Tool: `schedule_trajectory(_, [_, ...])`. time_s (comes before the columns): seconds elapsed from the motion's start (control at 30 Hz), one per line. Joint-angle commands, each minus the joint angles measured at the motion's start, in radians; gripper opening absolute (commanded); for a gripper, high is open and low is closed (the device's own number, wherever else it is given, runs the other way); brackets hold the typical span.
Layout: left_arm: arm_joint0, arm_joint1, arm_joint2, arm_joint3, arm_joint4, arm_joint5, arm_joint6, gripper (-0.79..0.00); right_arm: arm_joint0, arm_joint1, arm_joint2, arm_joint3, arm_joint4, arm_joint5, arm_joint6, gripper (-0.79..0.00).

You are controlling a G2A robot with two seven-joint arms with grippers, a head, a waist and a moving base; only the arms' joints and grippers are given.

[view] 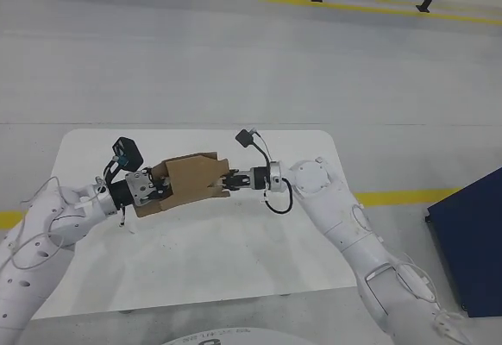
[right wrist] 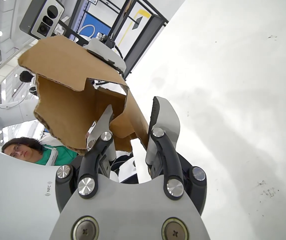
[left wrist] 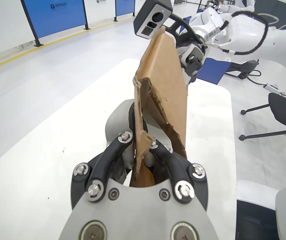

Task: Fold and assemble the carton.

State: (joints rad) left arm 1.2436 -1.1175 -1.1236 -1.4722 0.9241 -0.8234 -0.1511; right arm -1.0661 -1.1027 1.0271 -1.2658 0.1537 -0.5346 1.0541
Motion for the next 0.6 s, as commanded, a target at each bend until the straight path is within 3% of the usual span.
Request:
schedule_trajectory(0.0, [-0.002, 0.000, 0.002, 0.004, -0.001, 0.003, 0.003, -0.785, 0.001, 0.001, -0.003, 0.002, 0.011, -0.005, 0.022, -0.588])
schedule_trajectory(0.07, [-0.003, -0.001, 0.003, 0.006, -0.001, 0.003, 0.005, -0.785, 0.004, 0.002, -0.004, 0.005, 0.021, -0.009, 0.037, -0.628])
schedule_trajectory(0.17, [-0.005, -0.001, 0.005, 0.008, -0.002, 0.005, 0.009, -0.785, 0.007, 0.002, -0.006, 0.010, 0.026, -0.011, 0.045, -0.785])
schedule_trajectory(0.37, [-0.007, 0.000, 0.008, 0.007, 0.003, -0.005, 0.016, -0.785, 0.007, 0.003, -0.003, 0.017, 0.052, -0.021, 0.040, -0.785])
schedule_trajectory(0.4, [-0.007, 0.000, 0.009, 0.008, 0.003, -0.008, 0.016, -0.733, 0.007, 0.004, -0.001, 0.018, 0.054, -0.022, 0.038, -0.785])
schedule_trajectory(0.43, [-0.008, 0.000, 0.009, 0.010, 0.003, -0.010, 0.017, -0.480, 0.006, 0.004, 0.000, 0.019, 0.057, -0.021, 0.035, -0.785])
schedule_trajectory(0.47, [-0.008, 0.000, 0.009, 0.012, 0.003, -0.011, 0.018, -0.160, 0.006, 0.004, 0.001, 0.020, 0.061, -0.021, 0.032, -0.785])
schedule_trajectory(0.5, [-0.007, 0.000, 0.008, 0.016, 0.001, -0.011, 0.021, 0.000, 0.005, 0.004, 0.002, 0.022, 0.064, -0.020, 0.029, -0.785])
schedule_trajectory(0.57, [-0.004, 0.002, -0.001, 0.024, -0.005, -0.005, 0.030, 0.000, 0.005, 0.005, 0.006, 0.023, 0.072, -0.020, 0.024, -0.785])
